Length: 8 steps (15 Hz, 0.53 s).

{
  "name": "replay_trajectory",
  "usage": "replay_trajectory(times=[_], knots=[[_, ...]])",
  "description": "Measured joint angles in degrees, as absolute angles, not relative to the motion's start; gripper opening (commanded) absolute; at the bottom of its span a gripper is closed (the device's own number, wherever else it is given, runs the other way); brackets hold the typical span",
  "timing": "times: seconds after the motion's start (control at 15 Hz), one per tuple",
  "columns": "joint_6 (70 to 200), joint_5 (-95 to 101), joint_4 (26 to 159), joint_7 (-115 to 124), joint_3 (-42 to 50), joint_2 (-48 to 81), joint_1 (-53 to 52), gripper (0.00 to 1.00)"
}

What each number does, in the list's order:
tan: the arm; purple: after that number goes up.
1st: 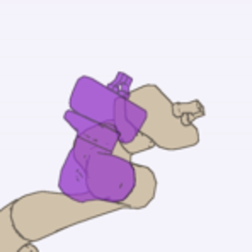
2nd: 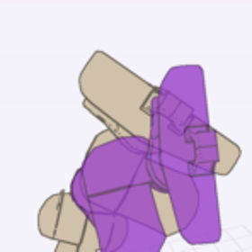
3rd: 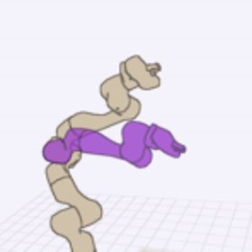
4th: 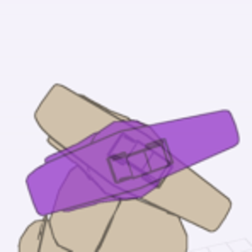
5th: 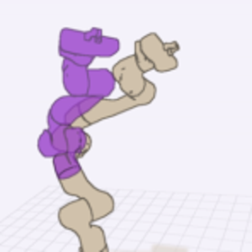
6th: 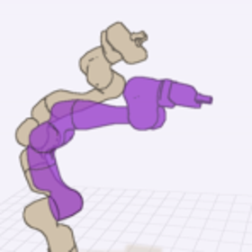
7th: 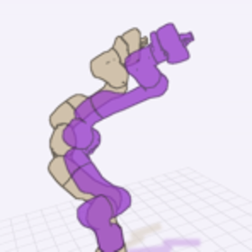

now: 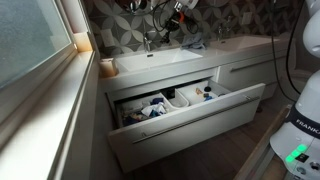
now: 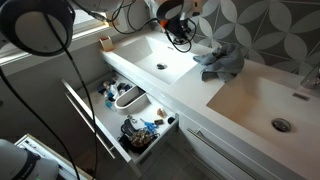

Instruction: Put the black object on the top of the sink

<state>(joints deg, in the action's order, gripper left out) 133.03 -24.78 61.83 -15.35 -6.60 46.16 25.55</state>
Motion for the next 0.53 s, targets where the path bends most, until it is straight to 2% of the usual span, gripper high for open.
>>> replay_trajectory(times=[0.07,0.53], knots=[[133.03,-24.8,61.83,-15.39,-6.61,46.18,25.58,0.02],[135.59,-24.75,59.74,-15.33,-6.83,48.63,25.38,0.02]])
